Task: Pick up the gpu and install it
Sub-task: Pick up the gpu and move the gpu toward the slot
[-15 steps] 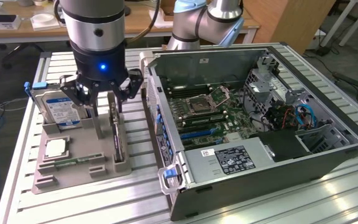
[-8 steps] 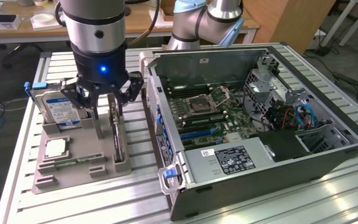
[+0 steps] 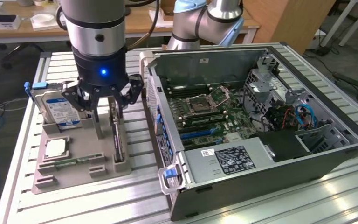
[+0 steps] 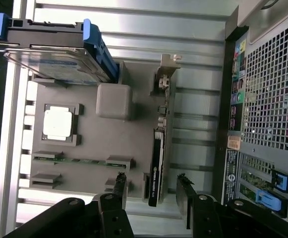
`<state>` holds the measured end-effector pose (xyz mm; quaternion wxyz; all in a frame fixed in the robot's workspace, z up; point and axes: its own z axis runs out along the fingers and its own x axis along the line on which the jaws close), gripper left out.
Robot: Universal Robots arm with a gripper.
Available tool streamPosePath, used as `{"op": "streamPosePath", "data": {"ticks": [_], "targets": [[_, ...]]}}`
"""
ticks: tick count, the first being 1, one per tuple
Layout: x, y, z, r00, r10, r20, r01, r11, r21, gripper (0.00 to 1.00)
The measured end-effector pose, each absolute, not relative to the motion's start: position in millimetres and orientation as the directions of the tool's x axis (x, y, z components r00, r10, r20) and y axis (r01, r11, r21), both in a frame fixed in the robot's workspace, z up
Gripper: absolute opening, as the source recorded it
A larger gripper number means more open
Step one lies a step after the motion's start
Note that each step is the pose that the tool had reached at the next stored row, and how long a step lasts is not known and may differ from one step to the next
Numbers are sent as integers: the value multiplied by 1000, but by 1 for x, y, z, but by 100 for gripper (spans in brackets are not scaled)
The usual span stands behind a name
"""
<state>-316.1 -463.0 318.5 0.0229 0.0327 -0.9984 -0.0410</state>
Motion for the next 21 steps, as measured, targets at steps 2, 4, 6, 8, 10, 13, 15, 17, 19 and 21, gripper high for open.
{"op": "streamPosePath", "data": {"ticks": [2, 4, 6, 8, 10, 13, 15, 17, 19, 21], "targets": [[-316, -463, 318, -997, -67, 43, -63, 995, 82, 53], [-316, -463, 317, -997, -67, 43, -63, 995, 79, 53], [-316, -463, 315, -997, -67, 44, -63, 995, 76, 53], [-316, -463, 313, -997, -67, 44, -63, 995, 74, 53], [-316, -463, 312, -997, -67, 44, -63, 995, 72, 53], [-316, -463, 308, -997, -67, 44, -63, 995, 71, 53], [-316, -463, 306, -997, -67, 44, -63, 995, 70, 53], [-316, -463, 305, -997, -67, 44, -63, 996, 70, 53], [-316, -463, 305, -997, -67, 44, -63, 996, 70, 53], [-316, -463, 305, -997, -67, 44, -63, 996, 70, 53]]}}
